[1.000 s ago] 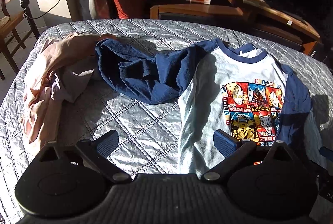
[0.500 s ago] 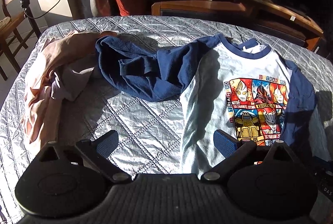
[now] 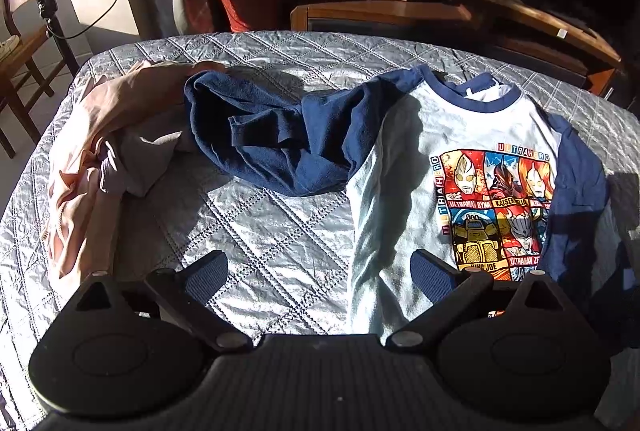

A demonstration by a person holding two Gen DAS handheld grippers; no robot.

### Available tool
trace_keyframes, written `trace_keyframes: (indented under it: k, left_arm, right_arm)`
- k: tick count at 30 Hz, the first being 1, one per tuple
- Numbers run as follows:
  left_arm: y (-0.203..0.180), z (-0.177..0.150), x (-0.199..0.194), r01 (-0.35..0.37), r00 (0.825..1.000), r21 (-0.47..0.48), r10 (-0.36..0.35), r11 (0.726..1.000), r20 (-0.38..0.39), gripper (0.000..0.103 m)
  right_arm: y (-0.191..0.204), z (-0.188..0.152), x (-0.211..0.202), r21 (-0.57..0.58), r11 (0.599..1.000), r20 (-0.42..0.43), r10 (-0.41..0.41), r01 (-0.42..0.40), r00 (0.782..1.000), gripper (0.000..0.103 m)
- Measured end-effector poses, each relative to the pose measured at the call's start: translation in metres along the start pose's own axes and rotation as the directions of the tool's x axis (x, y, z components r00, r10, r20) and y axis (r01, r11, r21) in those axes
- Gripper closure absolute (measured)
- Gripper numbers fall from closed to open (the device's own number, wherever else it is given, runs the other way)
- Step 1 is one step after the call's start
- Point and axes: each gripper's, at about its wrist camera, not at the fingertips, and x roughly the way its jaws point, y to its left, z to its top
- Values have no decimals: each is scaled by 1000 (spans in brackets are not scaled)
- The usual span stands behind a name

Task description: Fold clothes

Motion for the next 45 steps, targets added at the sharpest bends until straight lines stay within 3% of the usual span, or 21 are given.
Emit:
trace_keyframes:
  k: [3,6,7,9,11,13,15,16,17,20,24,27,28,31,34,40,43,45]
  left_arm:
    - [4,2,-1,-3,1000,-18,3,1000,4,6]
    - [8,3,-1,-7,1000,-34,7,999,8,6]
    - [9,4,-1,-6,1000,-38,7,999,8,6]
    - [11,4,-1,-7,1000,-42,7,999,8,6]
    - [12,4,-2,-7,1000,-43,8,999,9,6]
    - [13,4,-2,-7,1000,-45,8,999,12,6]
    - [15,5,-3,-8,1000,-52,9,999,13,6]
    - [16,6,-3,-8,1000,-59,9,998,14,6]
    - [17,6,-3,-8,1000,-65,9,998,14,6]
    - [17,7,-4,-6,1000,-66,8,998,17,6]
    - [14,6,-3,-8,1000,-58,9,998,14,6]
    - [16,6,-2,-9,1000,-58,10,998,14,6]
    - [16,6,-3,-9,1000,-60,10,998,15,6]
    - [18,7,-3,-6,1000,-69,7,998,14,6]
    - [17,6,-3,-4,1000,-64,5,998,15,6]
    - [18,7,-4,-4,1000,-73,5,997,16,6]
    - [17,7,-4,-4,1000,-70,5,998,15,6]
    - [16,7,-4,-4,1000,-65,5,998,14,6]
  right_arm:
    - [45,-7,-4,-83,990,-20,116,-117,993,103]
    - [93,-28,0,-160,954,-122,237,-255,964,101]
    - [105,-36,4,-170,943,-173,259,-288,950,99]
    - [117,-51,10,-156,938,-231,271,-310,935,84]
    - [119,-55,9,-139,938,-245,278,-317,929,82]
    - [114,-53,2,-152,951,-204,238,-270,950,71]
    - [110,-49,0,-202,962,-157,154,-184,976,35]
    - [107,-47,1,-227,963,-138,117,-147,983,27]
    - [107,-46,6,-240,960,-140,110,-142,984,26]
    - [109,-45,27,-273,948,-174,117,-162,978,27]
    - [125,-64,65,-332,924,-274,97,-189,957,42]
    - [127,-73,74,-379,916,-246,41,-135,968,48]
    - [126,-74,75,-389,914,-233,26,-118,972,53]
    - [123,-70,75,-377,920,-228,22,-109,973,92]
    - [117,-55,66,-289,950,-198,64,-121,978,94]
    - [132,-32,27,-303,944,-40,121,-127,992,94]
    - [141,-41,36,-337,917,-139,174,-211,975,89]
    - [148,-61,53,-370,894,-275,154,-253,949,87]
